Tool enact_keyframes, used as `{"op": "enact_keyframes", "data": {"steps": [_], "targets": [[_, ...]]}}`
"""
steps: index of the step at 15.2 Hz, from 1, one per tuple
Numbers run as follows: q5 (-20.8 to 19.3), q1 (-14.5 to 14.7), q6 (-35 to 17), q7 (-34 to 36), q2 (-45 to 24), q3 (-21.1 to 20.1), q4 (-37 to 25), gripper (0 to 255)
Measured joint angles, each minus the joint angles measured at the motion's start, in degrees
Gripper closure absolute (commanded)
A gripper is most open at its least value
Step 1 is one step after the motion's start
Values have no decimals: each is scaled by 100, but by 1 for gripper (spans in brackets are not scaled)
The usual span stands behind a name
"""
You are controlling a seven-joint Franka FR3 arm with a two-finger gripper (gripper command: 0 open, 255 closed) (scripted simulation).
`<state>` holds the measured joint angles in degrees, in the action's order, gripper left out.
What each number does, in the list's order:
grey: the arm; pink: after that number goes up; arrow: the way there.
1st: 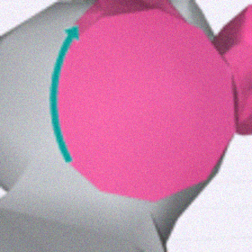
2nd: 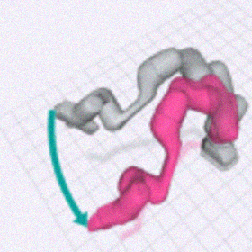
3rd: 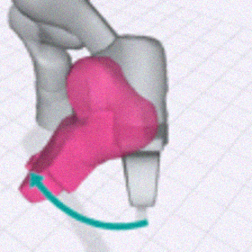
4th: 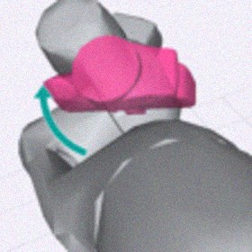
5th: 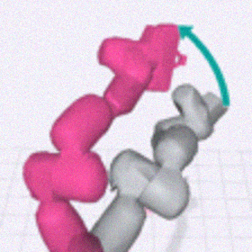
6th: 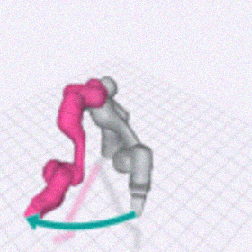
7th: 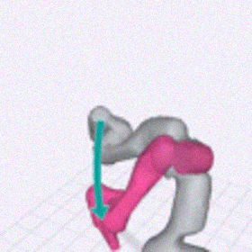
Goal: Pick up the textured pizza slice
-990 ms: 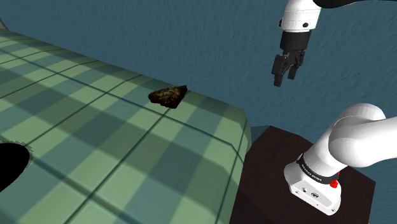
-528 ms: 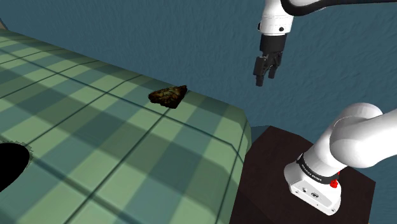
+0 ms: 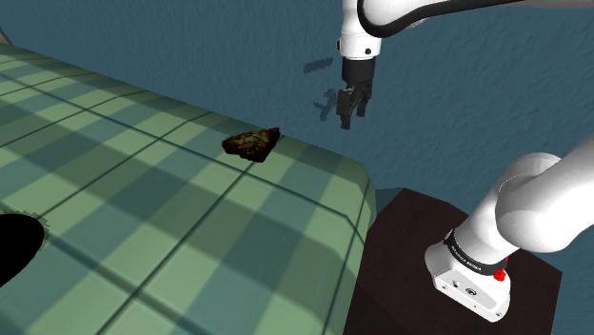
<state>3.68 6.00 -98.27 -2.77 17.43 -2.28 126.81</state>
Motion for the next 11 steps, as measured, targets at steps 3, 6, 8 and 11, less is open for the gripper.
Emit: {"op": "enact_keyframes", "data": {"steps": [3,6,8,11], "targets": [[-1,119,-190,-150,-572,-105,-446,0],[-39,211,-380,-331,-1197,-192,-944,0],[-72,276,-398,-435,-1582,-256,-1358,0],[-144,378,-484,-578,-2229,-358,-1978,0]]}}
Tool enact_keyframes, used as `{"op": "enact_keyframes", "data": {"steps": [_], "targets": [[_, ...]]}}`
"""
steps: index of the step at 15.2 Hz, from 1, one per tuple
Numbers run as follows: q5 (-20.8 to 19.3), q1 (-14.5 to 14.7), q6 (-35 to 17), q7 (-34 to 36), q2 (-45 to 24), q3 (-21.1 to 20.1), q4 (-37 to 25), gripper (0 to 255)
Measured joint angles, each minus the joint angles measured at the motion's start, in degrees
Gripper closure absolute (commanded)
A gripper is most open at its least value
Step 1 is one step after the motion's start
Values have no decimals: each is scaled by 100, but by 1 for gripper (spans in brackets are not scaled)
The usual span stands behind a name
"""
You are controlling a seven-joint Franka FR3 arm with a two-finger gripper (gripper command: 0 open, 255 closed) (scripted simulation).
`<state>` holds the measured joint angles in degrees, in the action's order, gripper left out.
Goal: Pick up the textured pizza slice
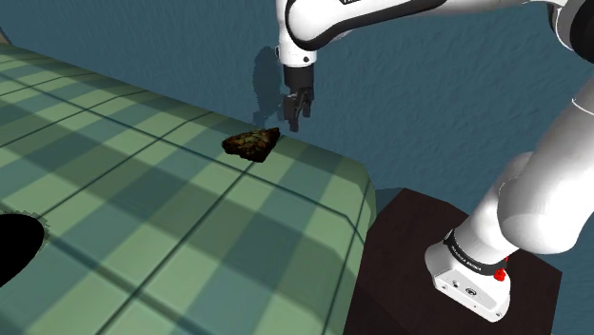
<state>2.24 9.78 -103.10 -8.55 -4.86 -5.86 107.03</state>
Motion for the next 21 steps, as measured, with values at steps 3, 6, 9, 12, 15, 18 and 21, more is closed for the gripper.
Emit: {"op": "enact_keyframes", "data": {"steps": [3,6,9,12,15,18,21], "targets": [[-79,133,-58,-97,-521,-119,-529,0],[-196,262,-12,-221,-1153,-214,-1266,0],[-320,424,98,-324,-1745,-310,-2027,0],[-460,608,196,-443,-2377,-390,-2814,0],[-571,778,354,-530,-2916,-441,-3554,0],[-591,798,190,-543,-3006,-445,-3486,0],[-602,795,-9,-546,-3064,-439,-3347,0]]}}
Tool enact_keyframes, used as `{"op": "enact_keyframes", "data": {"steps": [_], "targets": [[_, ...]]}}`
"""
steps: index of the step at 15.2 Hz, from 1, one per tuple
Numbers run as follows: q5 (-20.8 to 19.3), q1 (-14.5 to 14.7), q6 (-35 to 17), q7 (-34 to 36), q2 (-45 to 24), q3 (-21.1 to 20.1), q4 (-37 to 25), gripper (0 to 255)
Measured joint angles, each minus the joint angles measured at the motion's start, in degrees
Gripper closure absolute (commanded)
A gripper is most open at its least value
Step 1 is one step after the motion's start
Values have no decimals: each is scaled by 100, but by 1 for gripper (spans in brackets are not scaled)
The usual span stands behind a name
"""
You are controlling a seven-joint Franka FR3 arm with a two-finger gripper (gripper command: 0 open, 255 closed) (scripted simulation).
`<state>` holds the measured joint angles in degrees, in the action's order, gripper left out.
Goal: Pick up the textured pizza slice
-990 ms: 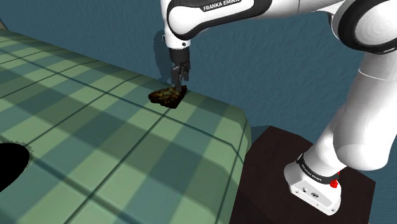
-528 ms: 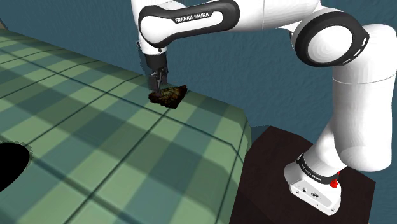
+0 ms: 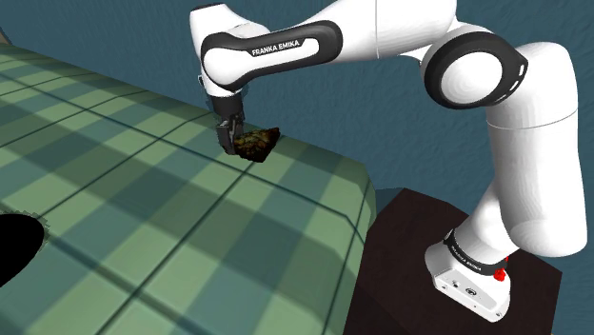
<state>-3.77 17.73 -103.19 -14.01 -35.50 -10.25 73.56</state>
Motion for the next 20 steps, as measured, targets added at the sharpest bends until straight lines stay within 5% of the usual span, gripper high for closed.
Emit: {"op": "enact_keyframes", "data": {"steps": [1,2,13,20], "targets": [[-1,-5,-64,-3,2,1,66,0],[-2,-4,-84,-1,-7,2,77,255],[-1,0,-81,2,-2,-1,74,255],[10,16,377,3,59,-10,-324,255]]}}
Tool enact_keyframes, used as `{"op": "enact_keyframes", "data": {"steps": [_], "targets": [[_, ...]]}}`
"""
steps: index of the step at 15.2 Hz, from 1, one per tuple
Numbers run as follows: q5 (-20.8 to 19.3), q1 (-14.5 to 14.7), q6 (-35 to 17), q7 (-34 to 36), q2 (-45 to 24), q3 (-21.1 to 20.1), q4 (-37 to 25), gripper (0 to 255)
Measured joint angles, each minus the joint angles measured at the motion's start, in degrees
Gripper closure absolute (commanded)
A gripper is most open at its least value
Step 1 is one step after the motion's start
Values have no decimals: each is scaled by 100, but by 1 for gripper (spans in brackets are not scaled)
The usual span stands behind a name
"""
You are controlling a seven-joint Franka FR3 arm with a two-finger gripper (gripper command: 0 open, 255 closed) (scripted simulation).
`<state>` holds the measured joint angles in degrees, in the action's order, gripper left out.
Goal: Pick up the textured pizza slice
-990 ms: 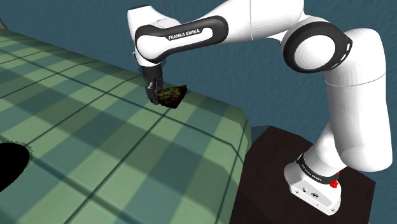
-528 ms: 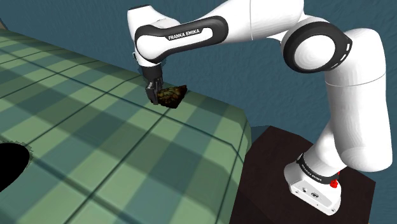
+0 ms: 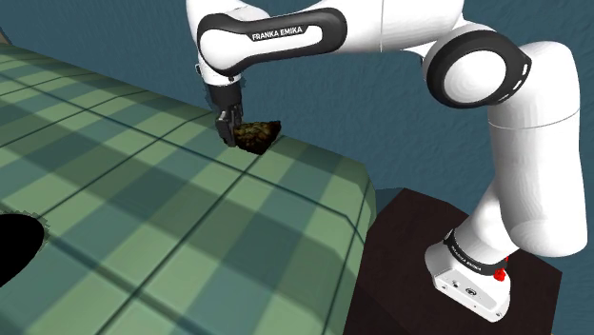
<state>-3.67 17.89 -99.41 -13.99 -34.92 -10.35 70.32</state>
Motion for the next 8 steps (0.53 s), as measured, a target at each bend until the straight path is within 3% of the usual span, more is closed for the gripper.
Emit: {"op": "enact_keyframes", "data": {"steps": [8], "targets": [[3,36,590,2,-4,-8,-598,255]]}}
